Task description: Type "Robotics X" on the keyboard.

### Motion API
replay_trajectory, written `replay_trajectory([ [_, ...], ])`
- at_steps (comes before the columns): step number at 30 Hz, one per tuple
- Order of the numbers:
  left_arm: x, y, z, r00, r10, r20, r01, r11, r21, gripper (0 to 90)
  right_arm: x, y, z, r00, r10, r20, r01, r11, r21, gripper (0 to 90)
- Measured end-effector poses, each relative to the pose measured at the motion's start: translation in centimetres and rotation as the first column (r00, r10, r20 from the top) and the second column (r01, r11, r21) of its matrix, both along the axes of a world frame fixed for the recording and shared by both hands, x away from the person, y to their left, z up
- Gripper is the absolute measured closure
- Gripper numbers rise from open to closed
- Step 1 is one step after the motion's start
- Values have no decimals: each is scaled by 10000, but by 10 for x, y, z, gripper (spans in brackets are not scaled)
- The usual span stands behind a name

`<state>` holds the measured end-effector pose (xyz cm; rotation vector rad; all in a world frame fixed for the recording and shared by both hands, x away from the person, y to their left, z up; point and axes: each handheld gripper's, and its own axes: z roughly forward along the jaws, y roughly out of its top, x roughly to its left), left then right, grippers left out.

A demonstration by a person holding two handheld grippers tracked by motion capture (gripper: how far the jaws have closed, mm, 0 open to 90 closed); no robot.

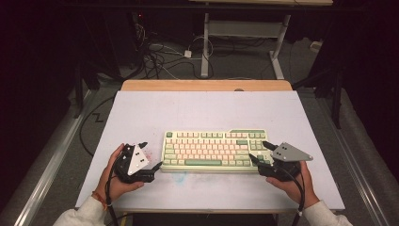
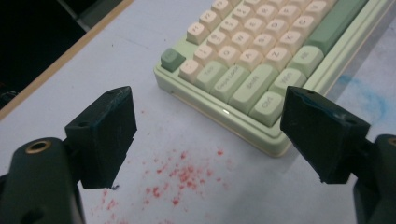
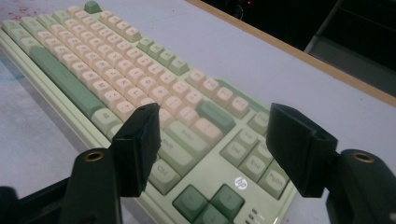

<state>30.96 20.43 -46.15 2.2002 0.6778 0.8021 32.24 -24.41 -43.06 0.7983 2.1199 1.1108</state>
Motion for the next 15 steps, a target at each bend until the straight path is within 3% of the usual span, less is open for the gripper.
replay_trajectory([
  [5,-4,7,-8,9995,171,-267,-169,9998,95,176,7,10,4,9994,345,-36,-345,9993,-115,520],
  [15,-9,13,-15,9974,267,-670,-269,9996,-25,176,30,41,13,9923,1140,-484,-1162,9923,-440,883],
])
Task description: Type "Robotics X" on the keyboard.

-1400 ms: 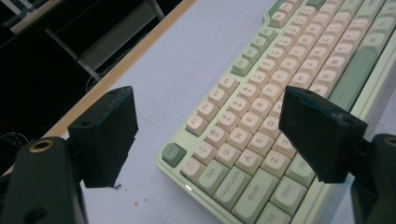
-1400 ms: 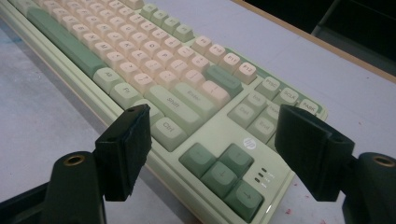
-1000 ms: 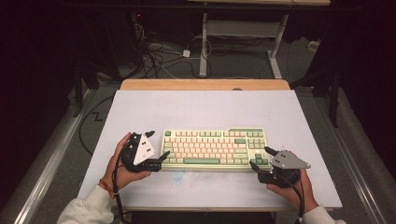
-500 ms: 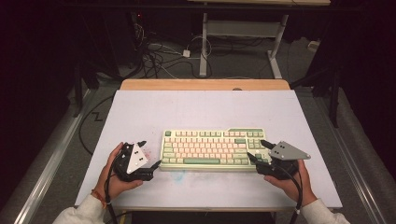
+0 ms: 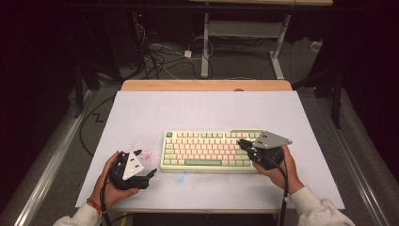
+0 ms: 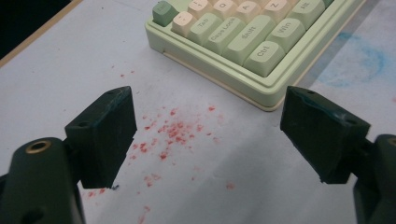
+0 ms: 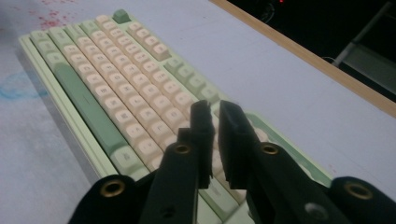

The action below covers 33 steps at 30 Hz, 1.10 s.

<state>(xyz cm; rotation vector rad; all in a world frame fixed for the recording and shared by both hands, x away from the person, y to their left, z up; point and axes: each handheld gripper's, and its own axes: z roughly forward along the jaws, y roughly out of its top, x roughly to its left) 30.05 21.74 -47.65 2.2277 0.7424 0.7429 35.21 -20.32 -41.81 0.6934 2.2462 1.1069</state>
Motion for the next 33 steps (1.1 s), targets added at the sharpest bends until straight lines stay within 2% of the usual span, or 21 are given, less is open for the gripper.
replay_trajectory([
  [3,0,-1,-1,10000,-18,4,18,10000,72,176,8,12,1,9998,142,-101,-144,9997,-187,900],
  [8,1,2,0,10000,57,-36,-57,9998,-173,176,18,32,-1,9987,382,-351,-395,9985,-382,900],
  [15,2,1,-1,9999,76,-97,-78,9999,-111,178,31,56,-12,9954,683,-676,-739,9938,-836,900],
  [25,1,2,-1,9999,84,-114,-85,9999,-108,177,45,72,-30,9914,643,-1139,-781,9895,-1212,900],
  [30,0,3,0,9999,120,36,-119,9998,-128,177,45,78,-35,9893,686,-1290,-871,9858,-1436,900],
  [33,0,3,1,9999,154,-8,-155,9997,-195,180,45,80,-39,9895,622,-1302,-829,9836,-1600,900],
])
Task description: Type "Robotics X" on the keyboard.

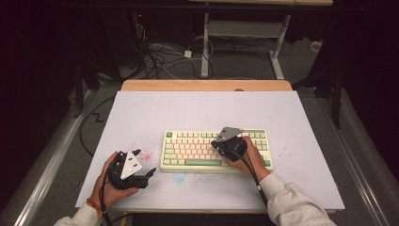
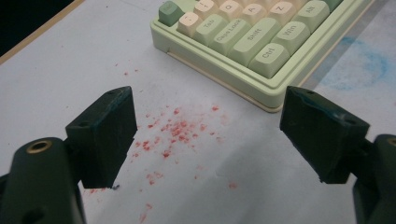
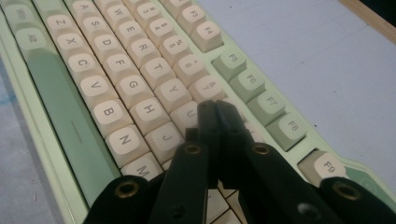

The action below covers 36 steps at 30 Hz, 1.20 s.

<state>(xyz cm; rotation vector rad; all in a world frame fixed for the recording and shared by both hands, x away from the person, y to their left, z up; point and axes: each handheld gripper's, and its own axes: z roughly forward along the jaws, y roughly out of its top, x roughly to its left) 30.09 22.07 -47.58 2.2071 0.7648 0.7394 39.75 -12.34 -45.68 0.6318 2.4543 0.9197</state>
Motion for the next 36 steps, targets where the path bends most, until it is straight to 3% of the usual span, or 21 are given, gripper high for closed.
replay_trajectory([
  [7,0,0,-1,9998,-73,-157,76,9999,140,182,0,-1,-1,9999,-92,63,92,9999,97,897],
  [12,-1,-2,-1,9997,-108,-203,113,9996,278,187,0,-1,-2,10000,53,-53,-54,9998,-176,900],
  [21,-1,-2,-2,9993,-84,-352,97,9993,350,203,-3,-8,8,9997,-46,237,36,9990,435,895],
  [27,1,0,-2,9983,-41,-582,38,10000,-56,229,-8,-14,17,9982,-84,588,34,9965,838,837],
  [30,1,0,-2,9981,4,-620,-7,10000,-56,237,-11,-19,22,9965,46,832,-139,9936,1121,780],
  [36,2,0,-2,9978,27,-665,-27,10000,13,240,-18,-27,31,9926,-193,1200,12,9888,1494,659],
])
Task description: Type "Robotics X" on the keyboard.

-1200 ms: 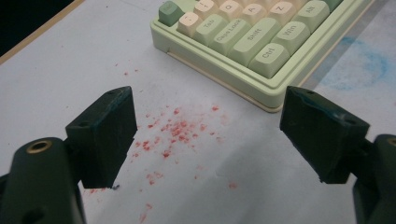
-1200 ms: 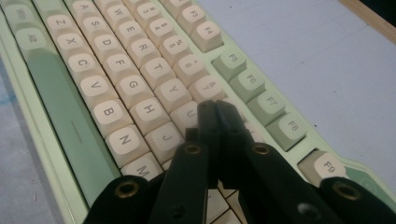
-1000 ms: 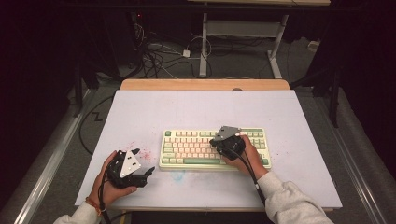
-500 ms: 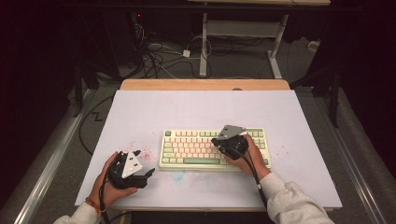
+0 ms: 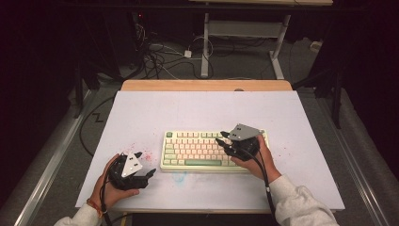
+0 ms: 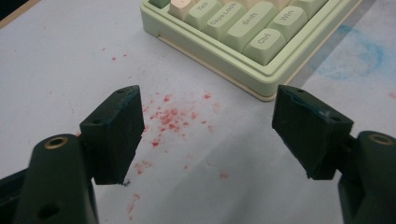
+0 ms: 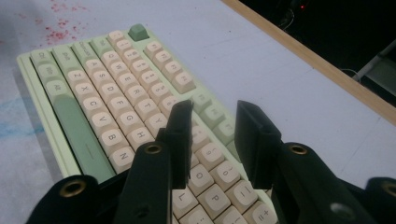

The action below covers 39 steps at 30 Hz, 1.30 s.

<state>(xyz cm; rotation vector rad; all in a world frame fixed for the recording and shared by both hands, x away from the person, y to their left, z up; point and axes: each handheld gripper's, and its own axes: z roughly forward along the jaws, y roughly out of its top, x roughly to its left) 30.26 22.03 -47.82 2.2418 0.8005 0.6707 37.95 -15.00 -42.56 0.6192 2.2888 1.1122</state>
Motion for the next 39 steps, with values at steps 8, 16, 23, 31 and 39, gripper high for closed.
replay_trajectory([
  [8,0,1,0,10000,-16,-72,16,10000,21,249,-7,-9,8,9988,-281,398,271,9993,260,417],
  [16,0,1,0,10000,-35,-88,35,10000,2,260,-19,-28,14,9923,-844,906,797,9953,548,286],
  [23,0,0,0,9999,-123,-115,123,9999,33,264,-27,-47,12,9864,-1163,1165,1106,9924,543,260],
  [31,-1,0,1,9993,-310,-192,310,9995,19,350,-36,-66,6,9780,-1606,1332,1547,9865,531,252],
  [39,0,2,2,9976,-563,-402,566,9984,62,540,-48,-89,-1,9665,-2102,1473,2050,9775,496,255],
])
